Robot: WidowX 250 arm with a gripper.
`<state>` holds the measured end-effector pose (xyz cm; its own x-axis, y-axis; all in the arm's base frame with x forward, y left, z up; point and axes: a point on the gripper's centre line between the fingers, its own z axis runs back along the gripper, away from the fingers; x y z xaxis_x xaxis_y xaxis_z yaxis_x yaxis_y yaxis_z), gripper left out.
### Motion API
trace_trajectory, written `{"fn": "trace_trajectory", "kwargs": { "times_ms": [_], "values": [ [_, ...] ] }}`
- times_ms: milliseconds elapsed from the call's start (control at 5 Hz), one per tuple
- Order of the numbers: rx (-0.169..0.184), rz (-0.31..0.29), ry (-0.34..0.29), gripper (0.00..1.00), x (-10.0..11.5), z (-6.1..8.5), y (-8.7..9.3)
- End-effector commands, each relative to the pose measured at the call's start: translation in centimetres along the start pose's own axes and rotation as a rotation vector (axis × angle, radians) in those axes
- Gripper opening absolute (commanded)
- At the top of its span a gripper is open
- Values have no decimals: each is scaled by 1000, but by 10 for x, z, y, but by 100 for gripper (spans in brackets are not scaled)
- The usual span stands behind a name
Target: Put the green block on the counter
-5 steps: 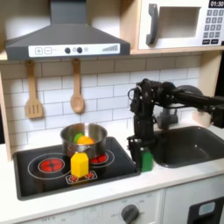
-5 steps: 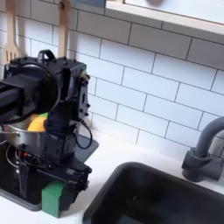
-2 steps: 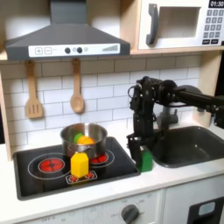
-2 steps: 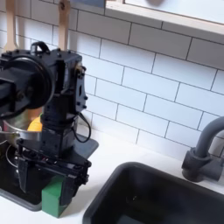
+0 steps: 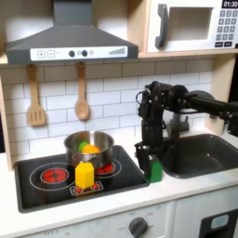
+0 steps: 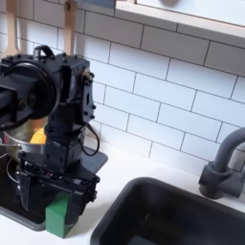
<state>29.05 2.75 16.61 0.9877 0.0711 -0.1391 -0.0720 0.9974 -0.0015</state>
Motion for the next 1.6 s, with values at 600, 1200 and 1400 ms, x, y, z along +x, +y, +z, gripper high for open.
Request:
{"fn": "trace_trajectory", "kwargs": {
  "times_ms": [600, 1200, 1400],
  "values": [
    [22, -23, -4, 100, 9, -18, -11],
    [39, -18, 4, 76, 7, -25, -11],
    [36, -16, 6, 0, 11, -25, -9]
  ]
}}
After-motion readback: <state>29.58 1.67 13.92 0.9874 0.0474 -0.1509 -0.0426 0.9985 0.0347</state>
